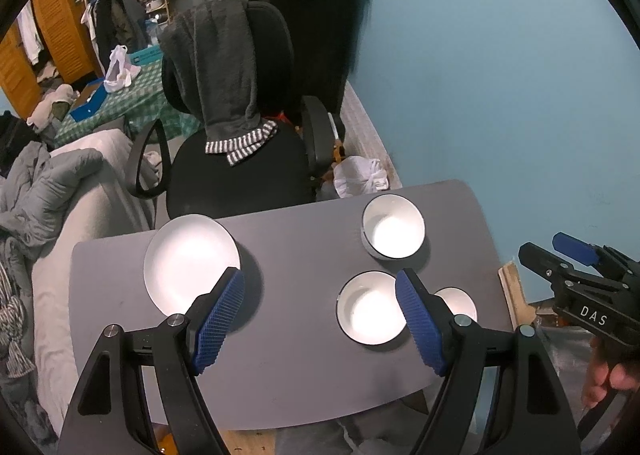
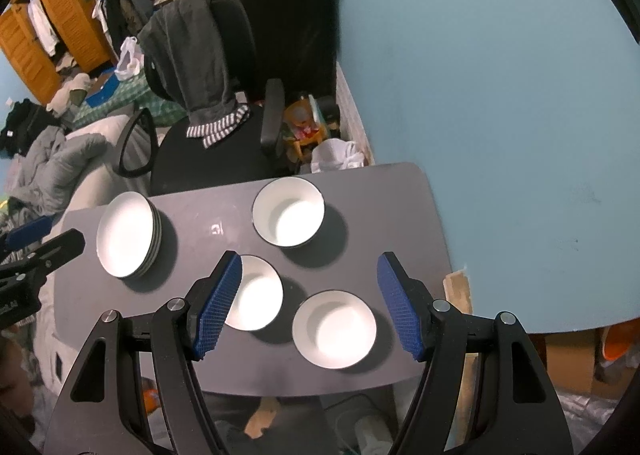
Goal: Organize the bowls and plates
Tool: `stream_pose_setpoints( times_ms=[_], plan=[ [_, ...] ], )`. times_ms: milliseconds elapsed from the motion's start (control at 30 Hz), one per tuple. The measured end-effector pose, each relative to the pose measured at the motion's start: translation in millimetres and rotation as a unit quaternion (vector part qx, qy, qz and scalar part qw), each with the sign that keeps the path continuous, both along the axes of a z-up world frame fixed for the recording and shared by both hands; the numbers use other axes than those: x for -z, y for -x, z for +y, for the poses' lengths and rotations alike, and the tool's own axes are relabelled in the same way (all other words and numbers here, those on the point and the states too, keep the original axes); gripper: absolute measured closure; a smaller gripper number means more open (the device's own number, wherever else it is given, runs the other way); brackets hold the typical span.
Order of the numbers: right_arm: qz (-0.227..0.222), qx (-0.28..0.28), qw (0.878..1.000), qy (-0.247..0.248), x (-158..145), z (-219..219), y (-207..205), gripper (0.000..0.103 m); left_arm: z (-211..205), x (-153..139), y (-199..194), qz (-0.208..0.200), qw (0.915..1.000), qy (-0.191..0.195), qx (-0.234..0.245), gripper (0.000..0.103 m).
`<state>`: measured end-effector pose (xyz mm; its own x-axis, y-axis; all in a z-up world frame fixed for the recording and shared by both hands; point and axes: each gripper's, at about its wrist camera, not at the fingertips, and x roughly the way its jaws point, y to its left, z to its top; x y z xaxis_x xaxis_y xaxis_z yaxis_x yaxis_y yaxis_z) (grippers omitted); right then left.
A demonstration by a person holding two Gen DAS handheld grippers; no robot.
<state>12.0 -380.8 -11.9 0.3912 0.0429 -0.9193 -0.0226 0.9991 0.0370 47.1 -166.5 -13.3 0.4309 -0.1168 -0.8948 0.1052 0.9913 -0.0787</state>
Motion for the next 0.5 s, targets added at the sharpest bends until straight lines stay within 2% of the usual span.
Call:
stream_pose_setpoints(
  times_ms=[300,500],
  plan=[
    [0.011,0.001,1.0,0.006,15,8,-13,0.033,6,24,-18,0.023,0.9995,0.013,0.02,0.024],
    [0.017,-0.004,1.0,0.006,34,11,-16,0.033,6,54,-31,0.044,0.9983,0.002,0.037,0.024]
  ],
)
